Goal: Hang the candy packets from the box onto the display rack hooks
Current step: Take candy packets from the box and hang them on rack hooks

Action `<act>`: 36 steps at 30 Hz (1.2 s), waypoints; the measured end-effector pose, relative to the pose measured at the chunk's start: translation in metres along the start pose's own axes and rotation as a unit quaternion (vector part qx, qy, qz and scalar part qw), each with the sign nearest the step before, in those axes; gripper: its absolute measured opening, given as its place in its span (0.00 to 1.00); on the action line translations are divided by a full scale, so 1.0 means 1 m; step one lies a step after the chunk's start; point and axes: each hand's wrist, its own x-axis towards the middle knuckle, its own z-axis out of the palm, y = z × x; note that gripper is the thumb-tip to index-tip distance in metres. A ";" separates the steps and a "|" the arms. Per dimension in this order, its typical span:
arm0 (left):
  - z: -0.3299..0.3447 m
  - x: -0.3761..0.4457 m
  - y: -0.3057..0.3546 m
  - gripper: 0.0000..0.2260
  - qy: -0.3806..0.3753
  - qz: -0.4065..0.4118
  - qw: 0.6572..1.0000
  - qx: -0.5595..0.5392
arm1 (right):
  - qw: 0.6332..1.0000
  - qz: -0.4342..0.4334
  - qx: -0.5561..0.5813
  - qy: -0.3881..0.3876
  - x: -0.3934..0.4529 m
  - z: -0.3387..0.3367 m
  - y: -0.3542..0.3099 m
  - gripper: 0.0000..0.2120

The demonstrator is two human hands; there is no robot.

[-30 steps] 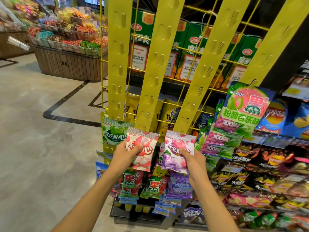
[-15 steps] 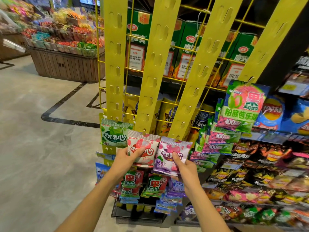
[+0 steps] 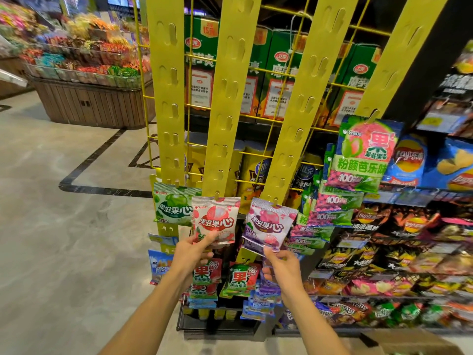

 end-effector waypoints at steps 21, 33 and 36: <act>0.100 -0.060 -0.016 0.16 -0.099 0.298 0.593 0.741 | 0.796 -0.176 -0.577 -0.040 -0.019 -0.163 -0.012 0.23; 0.440 -0.189 -0.115 0.20 -0.284 0.420 0.454 0.733 | 0.825 -0.019 -0.556 0.096 -0.131 -0.523 0.082 0.37; 0.517 -0.235 -0.147 0.20 -0.319 0.483 0.411 0.704 | 0.829 0.047 -0.531 0.166 -0.174 -0.596 0.109 0.29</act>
